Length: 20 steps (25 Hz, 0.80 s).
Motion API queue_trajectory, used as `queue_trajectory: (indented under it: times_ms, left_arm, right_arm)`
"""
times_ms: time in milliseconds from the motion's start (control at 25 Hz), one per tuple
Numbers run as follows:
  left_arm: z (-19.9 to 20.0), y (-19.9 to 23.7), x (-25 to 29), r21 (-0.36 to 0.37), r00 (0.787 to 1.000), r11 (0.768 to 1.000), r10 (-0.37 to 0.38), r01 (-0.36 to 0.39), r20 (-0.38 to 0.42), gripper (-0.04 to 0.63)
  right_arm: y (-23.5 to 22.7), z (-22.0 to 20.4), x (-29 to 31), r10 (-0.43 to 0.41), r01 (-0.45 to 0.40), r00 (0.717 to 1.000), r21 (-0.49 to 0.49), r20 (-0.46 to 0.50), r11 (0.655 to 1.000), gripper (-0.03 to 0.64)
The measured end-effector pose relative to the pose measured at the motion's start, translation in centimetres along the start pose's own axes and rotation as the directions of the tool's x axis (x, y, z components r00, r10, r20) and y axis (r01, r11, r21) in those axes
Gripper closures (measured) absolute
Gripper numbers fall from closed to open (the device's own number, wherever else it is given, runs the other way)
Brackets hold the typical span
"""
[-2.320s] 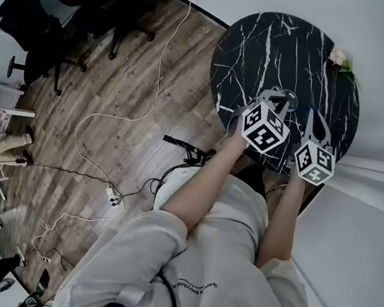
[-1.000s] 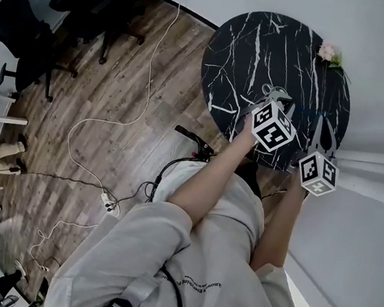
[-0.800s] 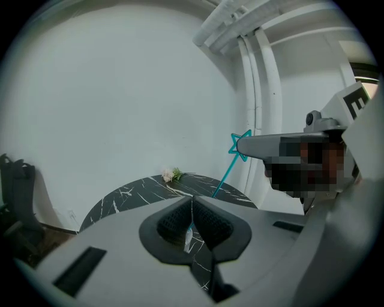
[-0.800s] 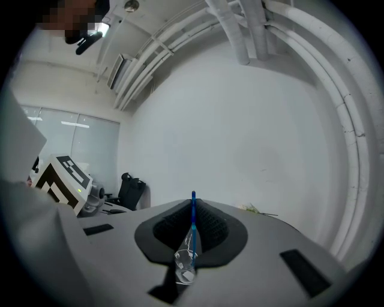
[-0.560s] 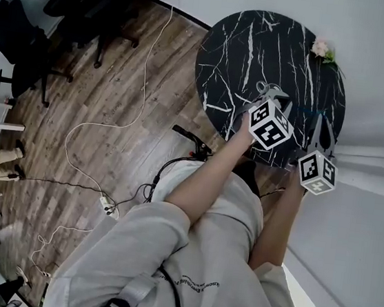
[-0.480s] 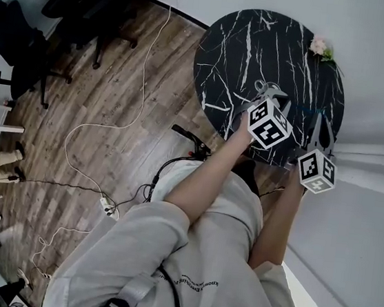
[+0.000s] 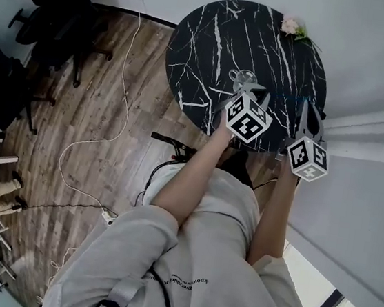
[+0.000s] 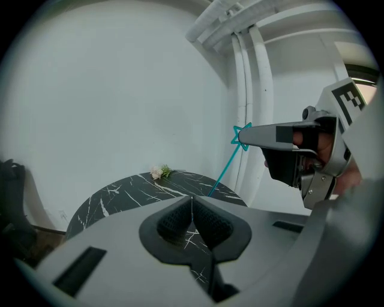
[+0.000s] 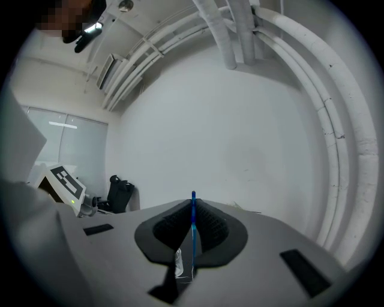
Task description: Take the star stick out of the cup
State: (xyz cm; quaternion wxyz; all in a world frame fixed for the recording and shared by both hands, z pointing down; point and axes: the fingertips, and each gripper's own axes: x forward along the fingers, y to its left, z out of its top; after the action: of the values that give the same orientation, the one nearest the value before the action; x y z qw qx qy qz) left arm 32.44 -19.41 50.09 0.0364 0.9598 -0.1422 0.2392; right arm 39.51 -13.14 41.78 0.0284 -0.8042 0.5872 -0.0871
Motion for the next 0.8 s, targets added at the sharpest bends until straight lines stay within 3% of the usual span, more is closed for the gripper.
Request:
queue_trajectory:
  times_ms: [200, 800]
  left_arm:
    - [0.0, -1.8, 1.1, 0.012, 0.999, 0.999, -0.045, 0.045, -0.005, 0.571]
    - [-1.2, -4.6, 2.4, -0.007, 0.995, 0.995, -0.095, 0.095, -0.037, 0.571]
  right_arm:
    - [-2.1, -0.4, -1.3, -0.056, 0.056, 0.998, 0.007, -0.005, 0.998, 0.572]
    - [-2.8, -4.3, -2.5, -0.059, 0.058, 0.993, -0.013, -0.104, 0.998, 0.572]
